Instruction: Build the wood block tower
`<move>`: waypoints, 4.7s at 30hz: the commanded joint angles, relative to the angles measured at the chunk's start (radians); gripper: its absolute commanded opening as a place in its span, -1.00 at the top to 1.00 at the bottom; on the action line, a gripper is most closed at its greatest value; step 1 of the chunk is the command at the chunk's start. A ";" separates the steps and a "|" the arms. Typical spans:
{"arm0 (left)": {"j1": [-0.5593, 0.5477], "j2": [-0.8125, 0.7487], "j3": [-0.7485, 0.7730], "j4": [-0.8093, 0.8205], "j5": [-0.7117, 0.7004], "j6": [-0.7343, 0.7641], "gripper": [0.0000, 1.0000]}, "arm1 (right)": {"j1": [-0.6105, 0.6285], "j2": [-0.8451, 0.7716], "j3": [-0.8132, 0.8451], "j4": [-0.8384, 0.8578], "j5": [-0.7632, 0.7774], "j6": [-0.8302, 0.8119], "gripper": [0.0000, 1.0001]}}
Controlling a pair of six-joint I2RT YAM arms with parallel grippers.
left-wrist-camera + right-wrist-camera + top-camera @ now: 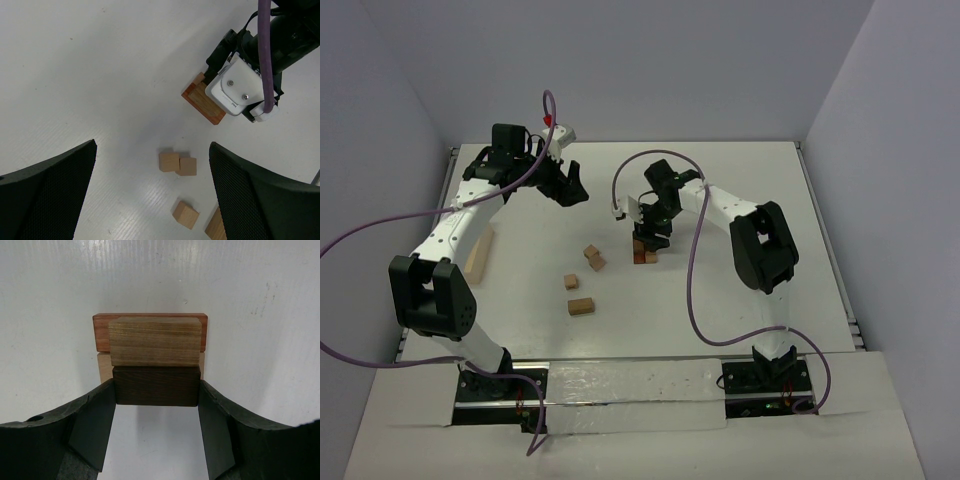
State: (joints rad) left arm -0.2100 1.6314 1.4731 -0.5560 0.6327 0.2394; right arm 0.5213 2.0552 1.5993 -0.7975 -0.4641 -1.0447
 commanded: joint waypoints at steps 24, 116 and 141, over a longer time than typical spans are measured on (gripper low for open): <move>-0.008 -0.023 0.013 0.048 0.002 0.003 -0.99 | 0.019 -0.007 0.006 -0.011 0.007 0.009 0.07; -0.440 -0.038 -0.401 -0.603 -0.229 2.081 -0.81 | -0.406 -0.506 -0.248 -0.023 -0.417 0.474 -0.99; -0.458 -0.032 -0.504 -0.437 -0.283 2.214 -0.78 | -0.417 -0.474 -0.262 -0.047 -0.456 0.454 -0.99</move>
State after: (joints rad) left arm -0.6601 1.6032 0.9716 -1.0229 0.3224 1.9741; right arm 0.1140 1.5753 1.3478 -0.8302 -0.8892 -0.5753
